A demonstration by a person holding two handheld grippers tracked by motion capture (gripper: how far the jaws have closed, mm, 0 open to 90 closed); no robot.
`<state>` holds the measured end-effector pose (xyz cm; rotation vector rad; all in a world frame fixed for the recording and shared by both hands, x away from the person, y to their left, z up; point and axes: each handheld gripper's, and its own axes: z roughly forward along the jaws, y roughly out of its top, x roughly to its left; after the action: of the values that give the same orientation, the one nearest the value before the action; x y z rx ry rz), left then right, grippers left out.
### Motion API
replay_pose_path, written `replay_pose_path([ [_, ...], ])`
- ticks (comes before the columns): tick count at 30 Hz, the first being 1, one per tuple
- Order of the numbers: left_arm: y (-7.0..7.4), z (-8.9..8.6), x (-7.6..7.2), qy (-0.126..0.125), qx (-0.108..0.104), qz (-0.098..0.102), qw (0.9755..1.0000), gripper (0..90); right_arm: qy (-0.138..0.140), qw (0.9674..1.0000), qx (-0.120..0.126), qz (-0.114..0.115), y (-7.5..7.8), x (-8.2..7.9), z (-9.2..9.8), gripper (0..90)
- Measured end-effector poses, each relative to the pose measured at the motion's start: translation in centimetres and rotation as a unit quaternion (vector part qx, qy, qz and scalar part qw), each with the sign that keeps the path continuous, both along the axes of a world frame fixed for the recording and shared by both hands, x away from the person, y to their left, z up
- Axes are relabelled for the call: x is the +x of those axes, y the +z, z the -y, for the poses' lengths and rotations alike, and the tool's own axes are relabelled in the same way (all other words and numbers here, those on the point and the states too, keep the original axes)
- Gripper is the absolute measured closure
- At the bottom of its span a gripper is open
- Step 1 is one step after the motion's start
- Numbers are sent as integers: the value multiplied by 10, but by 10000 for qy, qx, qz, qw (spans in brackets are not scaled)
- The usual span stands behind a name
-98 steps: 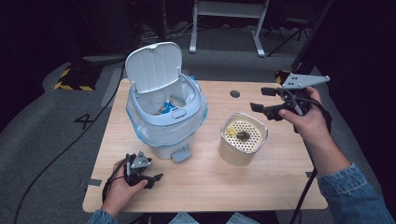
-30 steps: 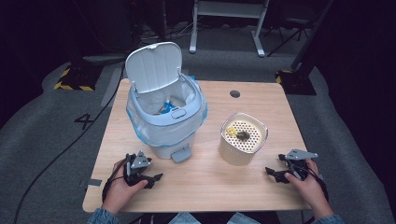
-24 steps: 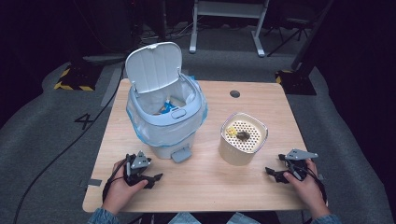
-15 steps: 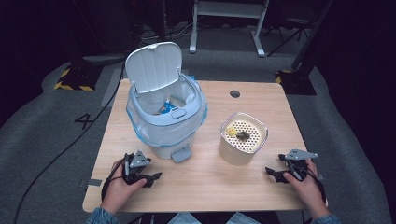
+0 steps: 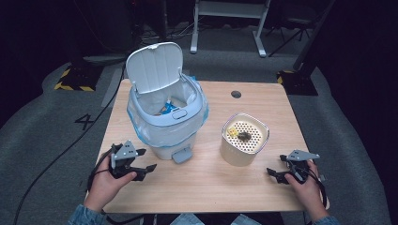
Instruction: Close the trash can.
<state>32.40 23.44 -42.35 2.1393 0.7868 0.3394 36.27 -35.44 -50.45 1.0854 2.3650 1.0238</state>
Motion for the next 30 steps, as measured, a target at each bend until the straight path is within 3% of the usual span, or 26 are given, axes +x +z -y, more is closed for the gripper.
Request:
replay_pose_path([
  [6, 30, -16, 7, -111, 1, 165, 9998, 311, 1, 10000, 1, 1, 0, 0, 0, 128],
  [15, 72, -32, 15, -3, -474, 428, 9980, 311, 2, 10000, 1, 1, 0, 0, 0, 128],
  [22, 98, -40, 24, 196, -934, 547, 9939, 316, 1, 10000, 1, -2, 0, 0, 0, 128],
  [24, 104, -42, 27, 174, -1290, 605, 9896, 322, 0, 10000, 2, -4, 0, 0, 0, 128],
  [25, 107, -42, 29, 203, -1365, 647, 9883, 330, 0, 10000, 1, -2, 0, 0, 0, 127],
  [30, 119, -42, 35, 360, -1363, 787, 9869, 326, 0, 10000, 2, -5, 0, 0, 0, 128],
])
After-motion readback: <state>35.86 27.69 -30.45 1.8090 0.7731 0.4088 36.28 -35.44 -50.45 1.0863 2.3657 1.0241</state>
